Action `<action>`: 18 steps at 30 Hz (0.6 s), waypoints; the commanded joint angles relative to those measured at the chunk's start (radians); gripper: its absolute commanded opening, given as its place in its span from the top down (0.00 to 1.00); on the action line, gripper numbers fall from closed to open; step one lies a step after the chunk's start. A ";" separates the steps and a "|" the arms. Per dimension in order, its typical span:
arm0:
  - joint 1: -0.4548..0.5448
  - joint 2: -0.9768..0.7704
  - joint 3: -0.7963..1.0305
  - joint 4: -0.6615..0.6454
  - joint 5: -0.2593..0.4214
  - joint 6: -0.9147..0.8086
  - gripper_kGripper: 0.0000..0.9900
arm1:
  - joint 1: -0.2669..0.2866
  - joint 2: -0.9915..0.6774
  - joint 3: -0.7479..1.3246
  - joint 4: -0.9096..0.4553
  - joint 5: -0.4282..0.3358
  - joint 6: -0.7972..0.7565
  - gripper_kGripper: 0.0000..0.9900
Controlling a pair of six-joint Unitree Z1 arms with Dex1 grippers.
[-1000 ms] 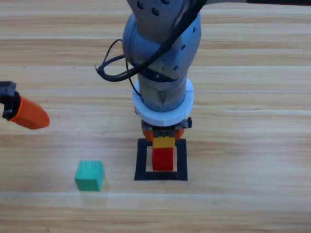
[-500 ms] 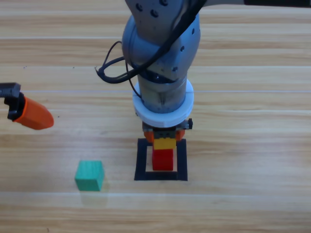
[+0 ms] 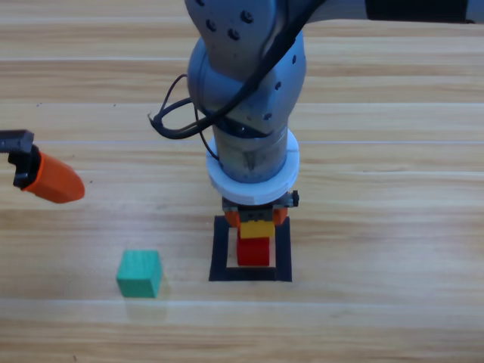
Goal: Stack the blocks in the rectangular block: red at the bottom, yellow in the middle, green on top
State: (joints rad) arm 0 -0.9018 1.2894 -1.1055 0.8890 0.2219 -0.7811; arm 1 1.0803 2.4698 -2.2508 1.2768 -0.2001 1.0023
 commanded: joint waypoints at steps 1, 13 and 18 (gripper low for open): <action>0.018 0.019 0.023 -0.012 -0.012 -0.013 0.02 | 0.018 0.060 -0.009 0.012 0.001 -0.001 0.98; 0.018 0.025 0.023 -0.018 -0.013 -0.013 0.02 | 0.018 0.063 -0.018 0.018 0.005 -0.001 0.98; 0.018 0.030 0.024 -0.022 -0.015 -0.012 0.02 | 0.026 0.061 -0.021 0.019 0.002 0.001 0.93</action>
State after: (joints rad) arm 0 -0.9018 1.2896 -1.1055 0.8829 0.2203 -0.7812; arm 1 1.0803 2.4698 -2.2596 1.2854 -0.2000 1.0023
